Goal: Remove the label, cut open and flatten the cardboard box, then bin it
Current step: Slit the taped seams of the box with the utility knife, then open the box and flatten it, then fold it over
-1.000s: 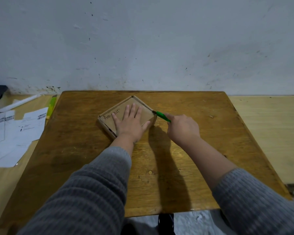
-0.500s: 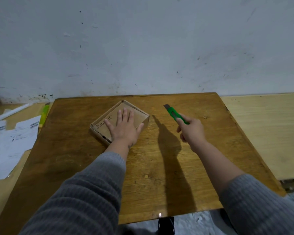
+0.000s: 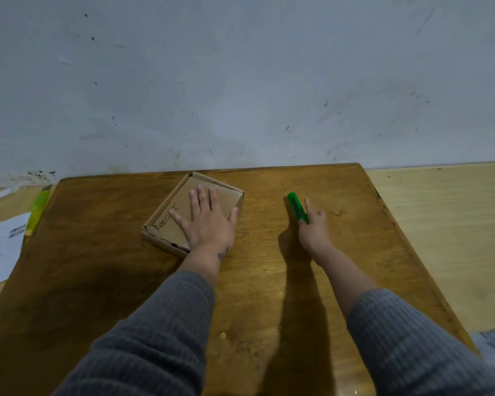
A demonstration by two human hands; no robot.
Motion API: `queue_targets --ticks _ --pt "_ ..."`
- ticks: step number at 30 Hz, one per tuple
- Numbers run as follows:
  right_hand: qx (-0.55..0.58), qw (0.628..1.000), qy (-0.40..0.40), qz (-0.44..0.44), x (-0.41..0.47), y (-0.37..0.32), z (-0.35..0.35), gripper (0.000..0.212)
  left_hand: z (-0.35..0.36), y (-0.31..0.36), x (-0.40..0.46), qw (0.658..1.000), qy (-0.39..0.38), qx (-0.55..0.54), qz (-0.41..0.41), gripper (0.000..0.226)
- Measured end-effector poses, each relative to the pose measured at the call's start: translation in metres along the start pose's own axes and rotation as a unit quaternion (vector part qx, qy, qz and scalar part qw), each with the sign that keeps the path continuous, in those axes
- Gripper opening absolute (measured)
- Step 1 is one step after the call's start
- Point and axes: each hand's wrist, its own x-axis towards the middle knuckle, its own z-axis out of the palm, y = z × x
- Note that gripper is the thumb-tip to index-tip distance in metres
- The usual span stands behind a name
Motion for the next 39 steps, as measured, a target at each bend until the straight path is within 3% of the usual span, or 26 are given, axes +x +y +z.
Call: queue_targets --ticks 5,11,16,20,23,26,30,34,37,39 --pt "-0.162 0.985 0.054 -0.039 0.031 0.022 0.001 0.050 0.004 0.013 0.008 1.000 0.018 -0.009 -0.006 0.073" --pt "-0.183 0.981 0.059 -0.037 0.038 0.031 0.002 0.048 0.005 0.015 0.009 1.000 0.019 -0.008 -0.017 0.075" --pt "-0.219 0.967 0.102 -0.077 0.013 0.008 0.008 0.053 -0.010 0.006 0.012 0.999 -0.041 -0.007 0.006 0.083" --pt "-0.202 0.959 0.057 -0.192 -0.034 -0.029 0.047 0.049 -0.033 -0.036 0.020 0.999 -0.015 0.020 0.020 0.068" --pt "-0.206 0.950 0.006 -0.236 -0.064 -0.050 0.083 0.047 -0.040 -0.073 0.018 0.997 -0.059 -0.048 -0.010 0.063" --pt "-0.210 0.955 -0.010 -0.211 -0.076 -0.061 0.103 0.050 -0.040 -0.090 0.000 0.991 -0.072 -0.110 -0.007 0.061" --pt "-0.236 0.956 -0.031 -0.170 -0.072 -0.067 0.102 0.056 -0.036 -0.098 -0.035 0.989 -0.013 -0.144 -0.004 0.054" --pt "-0.287 0.934 -0.019 -0.213 -0.065 -0.067 0.080 0.045 -0.024 -0.099 -0.061 0.979 0.004 -0.202 -0.004 0.055" --pt "-0.304 0.932 0.048 -0.193 -0.074 -0.060 0.078 0.042 -0.019 -0.097 -0.068 0.982 -0.003 -0.185 0.028 0.064" --pt "-0.277 0.947 0.046 -0.154 -0.087 -0.053 0.087 0.052 -0.020 -0.098 -0.068 0.990 -0.021 -0.119 0.075 0.060"
